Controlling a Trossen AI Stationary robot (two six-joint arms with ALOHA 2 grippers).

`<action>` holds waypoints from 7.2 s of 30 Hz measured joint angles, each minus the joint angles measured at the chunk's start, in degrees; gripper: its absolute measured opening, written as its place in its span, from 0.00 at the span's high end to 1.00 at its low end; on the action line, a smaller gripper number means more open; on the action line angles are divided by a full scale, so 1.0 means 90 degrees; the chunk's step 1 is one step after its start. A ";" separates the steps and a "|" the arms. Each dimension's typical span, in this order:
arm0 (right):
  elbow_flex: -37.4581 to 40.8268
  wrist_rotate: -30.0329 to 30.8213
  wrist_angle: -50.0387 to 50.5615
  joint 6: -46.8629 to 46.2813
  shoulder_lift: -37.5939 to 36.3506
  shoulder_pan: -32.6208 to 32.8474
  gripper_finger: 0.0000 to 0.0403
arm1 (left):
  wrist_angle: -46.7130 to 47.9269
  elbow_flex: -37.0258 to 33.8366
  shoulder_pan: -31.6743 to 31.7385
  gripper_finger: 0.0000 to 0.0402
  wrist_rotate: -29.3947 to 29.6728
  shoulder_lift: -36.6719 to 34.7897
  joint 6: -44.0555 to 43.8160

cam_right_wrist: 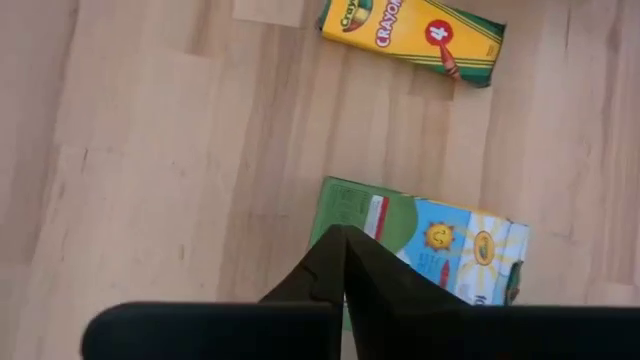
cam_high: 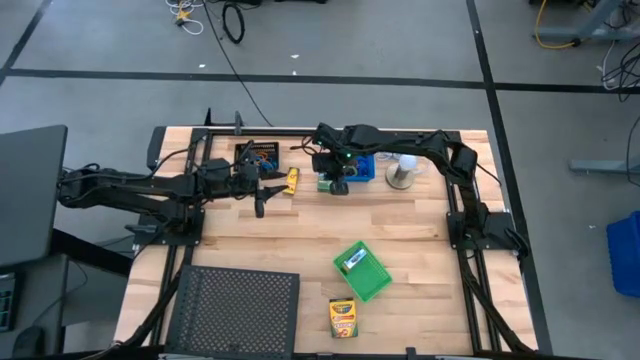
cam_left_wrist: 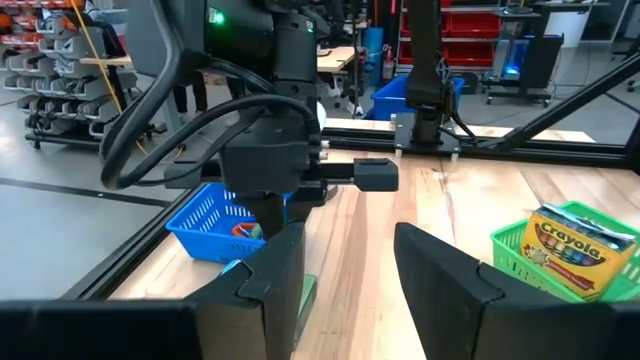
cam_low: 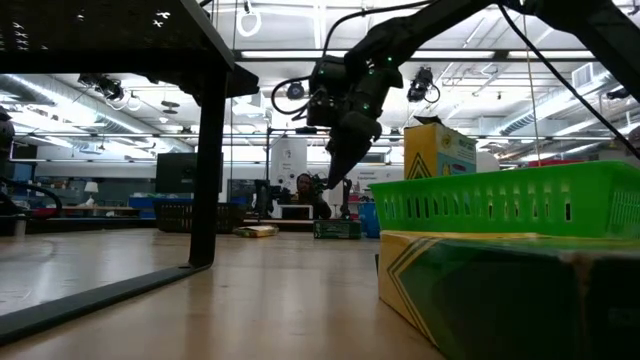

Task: Pick & Place Office Desk Supplies
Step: Put the small crayon box into the green bin

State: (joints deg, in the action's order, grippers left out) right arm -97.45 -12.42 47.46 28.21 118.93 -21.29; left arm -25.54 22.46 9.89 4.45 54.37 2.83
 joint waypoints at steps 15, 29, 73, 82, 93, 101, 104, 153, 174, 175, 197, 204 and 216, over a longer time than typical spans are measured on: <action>0.0000 -0.0867 0.0174 -0.0443 0.0014 0.0095 1.00 | 0.0000 0.0000 0.0000 0.59 0.0001 0.0000 -0.0098; -0.0005 0.0429 -0.0502 -0.1056 -0.0070 -0.0050 1.00 | 0.0514 0.0000 0.0000 0.59 -0.0055 -0.0005 -0.0068; 0.5320 0.3115 -0.3525 -0.1683 -0.6794 0.2674 0.43 | 0.6849 0.4895 0.0842 0.26 0.0454 0.5199 -0.3484; 0.5944 0.3685 -0.3760 -0.1675 -0.7093 0.3521 0.43 | 0.6905 0.4906 0.1248 0.26 0.0336 0.5666 -0.4085; 0.6040 0.3884 -0.3869 -0.1555 -0.7082 0.3822 0.43 | 0.6636 0.4905 0.1572 0.26 -0.0335 0.5780 -0.4212; 0.6045 0.3887 -0.3938 -0.1552 -0.7077 0.3818 0.43 | 0.6671 0.5334 0.1664 0.27 -0.0677 0.6282 -0.4018; 0.6045 0.3887 -0.3976 -0.1531 -0.7077 0.3818 0.43 | 0.6691 0.5521 0.1658 0.29 -0.0628 0.6381 -0.3868; 0.6045 0.3890 -0.4132 -0.1732 -0.7062 0.3798 0.43 | 0.6068 0.5459 0.1481 0.81 0.0068 0.5686 -0.1910; 0.6619 0.3762 -0.5362 -0.1739 -0.6907 0.3478 0.43 | 0.2974 0.3312 0.1345 0.81 -0.0464 0.4321 -0.1666; 0.6711 0.3697 -0.5426 -0.1736 -0.6909 0.3427 0.43 | 0.2734 0.3173 0.1345 0.81 -0.0566 0.4220 -0.1623; 0.7259 0.3496 -0.7051 -0.1849 -0.6909 0.2974 0.43 | -0.2280 0.1768 0.0935 0.81 -0.0842 0.3791 0.0077; 0.7259 0.3283 -0.7093 -0.1983 -0.6909 0.2974 0.43 | -0.2600 0.1768 0.0322 0.81 -0.0501 0.3791 0.1124; 0.7252 0.2854 -0.8015 -0.2629 -0.6470 0.2778 0.43 | -0.3045 0.1770 -0.0972 0.81 0.0679 0.3791 0.2012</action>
State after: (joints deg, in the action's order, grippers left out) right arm -32.18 13.27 -24.67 4.54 60.70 3.71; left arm -52.95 38.39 1.14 10.56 88.49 20.93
